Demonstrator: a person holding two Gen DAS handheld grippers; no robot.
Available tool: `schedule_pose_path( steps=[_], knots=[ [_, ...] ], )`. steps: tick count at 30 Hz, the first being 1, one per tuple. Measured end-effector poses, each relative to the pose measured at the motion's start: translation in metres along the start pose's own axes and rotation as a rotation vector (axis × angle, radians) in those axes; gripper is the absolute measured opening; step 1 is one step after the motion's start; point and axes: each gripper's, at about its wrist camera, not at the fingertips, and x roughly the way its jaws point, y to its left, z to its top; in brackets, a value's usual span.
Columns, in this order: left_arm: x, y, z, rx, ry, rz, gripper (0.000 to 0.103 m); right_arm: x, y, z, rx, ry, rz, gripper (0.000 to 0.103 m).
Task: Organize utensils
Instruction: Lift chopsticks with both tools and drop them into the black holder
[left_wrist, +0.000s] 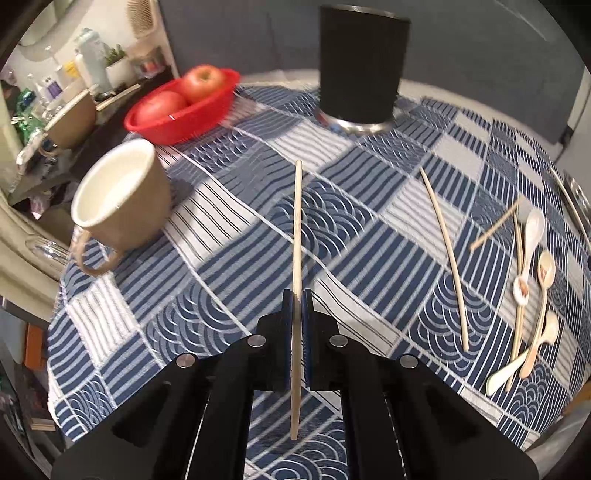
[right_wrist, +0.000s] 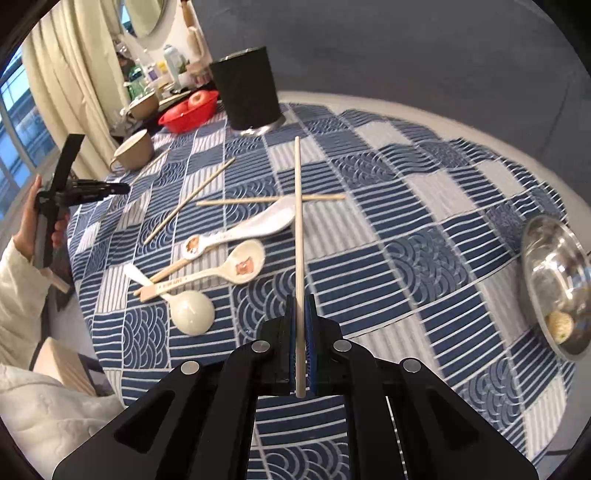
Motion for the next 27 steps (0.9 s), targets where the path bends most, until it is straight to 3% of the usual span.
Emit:
schedule_pose_path(
  steps=[4,11,24,27],
  knots=[
    [-0.015,0.010,0.014,-0.030,-0.047,0.016,0.005,-0.014,-0.007,0.012,0.021,-0.044,-0.029,0.005],
    [-0.045,0.023,0.051,-0.037,-0.141,0.026,0.005,-0.042,-0.007,0.052,0.023,-0.113,0.020,0.005],
    [-0.075,0.029,0.125,-0.074,-0.334,-0.039,0.005,-0.048,0.016,0.169,-0.047,-0.205,0.048,0.005],
    [-0.076,0.030,0.144,-0.089,-0.364,-0.072,0.005,-0.045,0.024,0.195,-0.074,-0.252,0.093,0.005]
  ],
)
